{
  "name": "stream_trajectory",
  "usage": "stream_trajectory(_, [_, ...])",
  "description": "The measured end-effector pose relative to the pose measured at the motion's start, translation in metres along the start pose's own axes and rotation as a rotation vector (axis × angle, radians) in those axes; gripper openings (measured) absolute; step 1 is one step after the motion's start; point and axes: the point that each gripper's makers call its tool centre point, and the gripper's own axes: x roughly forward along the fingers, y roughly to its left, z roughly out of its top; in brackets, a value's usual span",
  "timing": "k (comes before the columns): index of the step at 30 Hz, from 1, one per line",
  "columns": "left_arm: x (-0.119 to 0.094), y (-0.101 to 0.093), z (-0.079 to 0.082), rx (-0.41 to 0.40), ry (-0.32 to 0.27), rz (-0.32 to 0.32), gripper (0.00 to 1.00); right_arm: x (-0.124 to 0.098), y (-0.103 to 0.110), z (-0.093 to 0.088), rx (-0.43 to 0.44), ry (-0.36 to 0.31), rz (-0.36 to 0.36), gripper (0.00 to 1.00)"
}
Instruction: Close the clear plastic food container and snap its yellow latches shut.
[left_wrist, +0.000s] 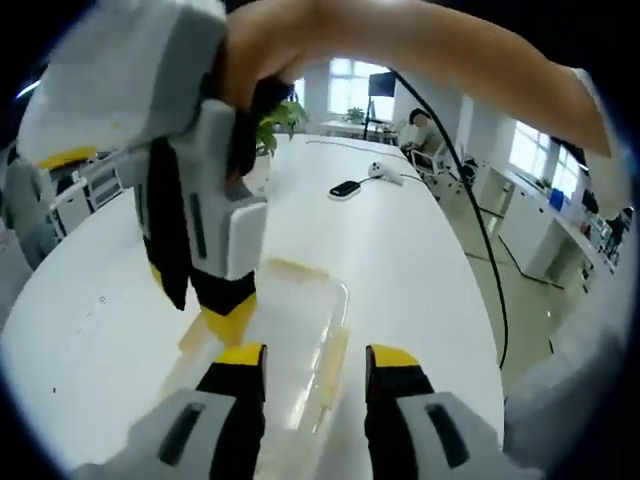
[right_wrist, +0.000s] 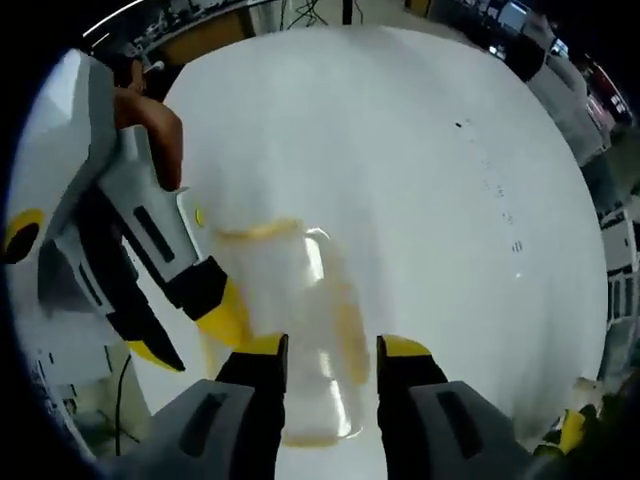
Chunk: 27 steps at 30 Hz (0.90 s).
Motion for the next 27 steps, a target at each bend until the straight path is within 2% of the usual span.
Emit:
stream_trajectory(2, [0.001, -0.001, -0.004, 0.046, 0.023, 0.001, 0.33, -0.001, 0.003, 0.001, -0.024, 0.005, 0.034, 0.31])
stream_trajectory(5, [0.004, -0.002, -0.011, 0.071, 0.048, 0.013, 0.34, 0.0, -0.001, 0.001, -0.017, 0.015, 0.025, 0.34])
stream_trajectory(7, [0.006, -0.002, -0.006, 0.086, 0.02, 0.014, 0.35, 0.0, 0.002, 0.0, -0.031, 0.029, 0.05, 0.32])
stream_trajectory(11, [0.005, 0.0, -0.007, 0.086, 0.026, 0.022, 0.33, 0.001, 0.003, 0.002, -0.055, 0.047, 0.068, 0.3])
stream_trajectory(14, [0.006, -0.001, -0.008, 0.132, 0.038, 0.04, 0.32, 0.001, 0.002, 0.002, -0.057, 0.057, 0.078, 0.31])
stream_trajectory(17, [0.006, -0.001, -0.009, 0.162, 0.05, 0.048, 0.32, 0.001, 0.003, -0.002, -0.069, 0.087, 0.093, 0.36])
stream_trajectory(21, [0.008, 0.002, -0.009, 0.225, 0.055, 0.073, 0.29, 0.003, 0.005, -0.002, -0.089, 0.095, 0.115, 0.32])
stream_trajectory(24, [0.011, 0.0, -0.009, 0.248, 0.064, 0.085, 0.29, 0.004, 0.003, -0.003, -0.078, 0.102, 0.117, 0.32])
stream_trajectory(27, [0.012, 0.002, -0.01, 0.321, 0.095, 0.111, 0.28, 0.005, 0.0, -0.003, -0.056, 0.106, 0.123, 0.33])
